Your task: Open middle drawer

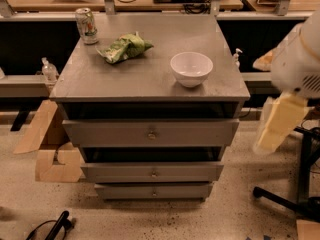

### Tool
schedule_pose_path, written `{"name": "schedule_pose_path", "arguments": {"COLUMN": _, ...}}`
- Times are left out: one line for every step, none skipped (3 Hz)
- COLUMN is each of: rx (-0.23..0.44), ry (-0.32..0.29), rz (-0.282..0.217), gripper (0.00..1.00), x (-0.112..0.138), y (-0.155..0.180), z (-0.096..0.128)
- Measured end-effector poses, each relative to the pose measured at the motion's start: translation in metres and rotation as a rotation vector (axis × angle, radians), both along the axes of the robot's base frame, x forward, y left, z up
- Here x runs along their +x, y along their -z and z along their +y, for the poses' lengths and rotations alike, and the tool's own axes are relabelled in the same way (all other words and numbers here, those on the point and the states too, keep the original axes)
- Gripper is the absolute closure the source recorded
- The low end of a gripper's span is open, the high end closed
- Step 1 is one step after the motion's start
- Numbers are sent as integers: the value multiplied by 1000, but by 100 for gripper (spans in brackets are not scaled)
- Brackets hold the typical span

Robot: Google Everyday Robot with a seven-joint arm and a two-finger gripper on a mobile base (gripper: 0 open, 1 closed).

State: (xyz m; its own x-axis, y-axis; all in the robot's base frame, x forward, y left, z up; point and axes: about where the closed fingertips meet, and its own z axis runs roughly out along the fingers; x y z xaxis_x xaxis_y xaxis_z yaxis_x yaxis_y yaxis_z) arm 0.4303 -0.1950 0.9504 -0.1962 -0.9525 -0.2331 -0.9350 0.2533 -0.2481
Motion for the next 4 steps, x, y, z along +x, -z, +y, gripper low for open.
{"name": "schedule_pose_path", "arguments": {"rx": 54, "ry": -9, "rz": 9, "gripper": 0, "x": -12, "y": 64, "z": 10}}
{"name": "schedule_pose_path", "arguments": {"rx": 88, "ry": -23, "rz": 36, "gripper": 0, "x": -17, "y": 146, "z": 15}}
{"name": "schedule_pose_path", "arguments": {"rx": 48, "ry": -46, "rz": 34, "gripper": 0, "x": -18, "y": 216, "z": 33}}
{"name": "schedule_pose_path", "arguments": {"rx": -23, "ry": -50, "rz": -11, "gripper": 0, "x": -3, "y": 273, "z": 49}}
